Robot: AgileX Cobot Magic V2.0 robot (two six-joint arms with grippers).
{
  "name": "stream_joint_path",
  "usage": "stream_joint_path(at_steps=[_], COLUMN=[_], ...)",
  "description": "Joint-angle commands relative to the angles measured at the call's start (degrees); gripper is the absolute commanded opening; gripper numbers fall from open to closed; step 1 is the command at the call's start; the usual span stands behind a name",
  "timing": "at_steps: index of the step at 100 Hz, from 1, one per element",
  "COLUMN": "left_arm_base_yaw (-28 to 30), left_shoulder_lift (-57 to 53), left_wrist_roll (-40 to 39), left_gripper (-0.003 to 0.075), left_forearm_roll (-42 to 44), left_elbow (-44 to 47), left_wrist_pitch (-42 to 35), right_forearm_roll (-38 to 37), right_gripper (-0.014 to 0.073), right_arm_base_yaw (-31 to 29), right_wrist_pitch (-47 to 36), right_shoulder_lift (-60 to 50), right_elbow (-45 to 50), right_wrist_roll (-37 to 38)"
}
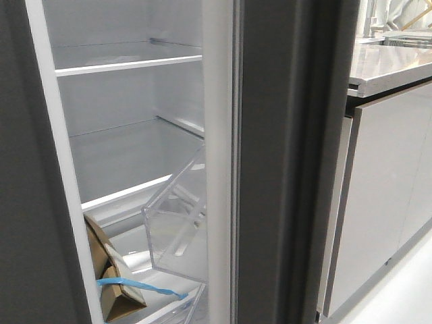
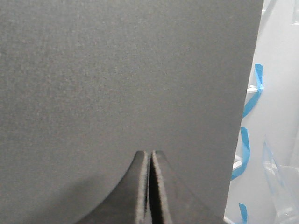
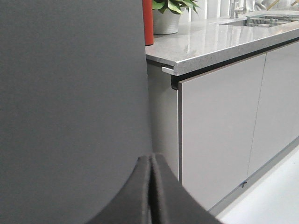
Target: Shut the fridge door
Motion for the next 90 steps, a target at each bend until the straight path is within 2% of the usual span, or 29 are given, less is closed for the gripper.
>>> stream_joint_path(at_steps=[1, 90], left_arm_base_yaw=[-0.3, -0.3], left_shoulder_lift=[1.1, 1.1], left_wrist_roll=[-0.2, -0.2], left_gripper=[-0.0021, -0.0021], left_forearm_roll=[-0.1, -0.1], left_elbow=[1.6, 1.6], left_wrist_pitch=[-4.4, -4.4], right_forearm_roll=[-0.3, -0.1], right_gripper=[-0.0076, -0.0076], right_arm_base_yaw=[-0.4, -0.4], right_wrist_pitch=[-4.2, -5.2], right_shoulder_lift=[-0.8, 0.0], right_elbow=[0.8, -1.2], right_wrist_roll=[-0.2, -0.2])
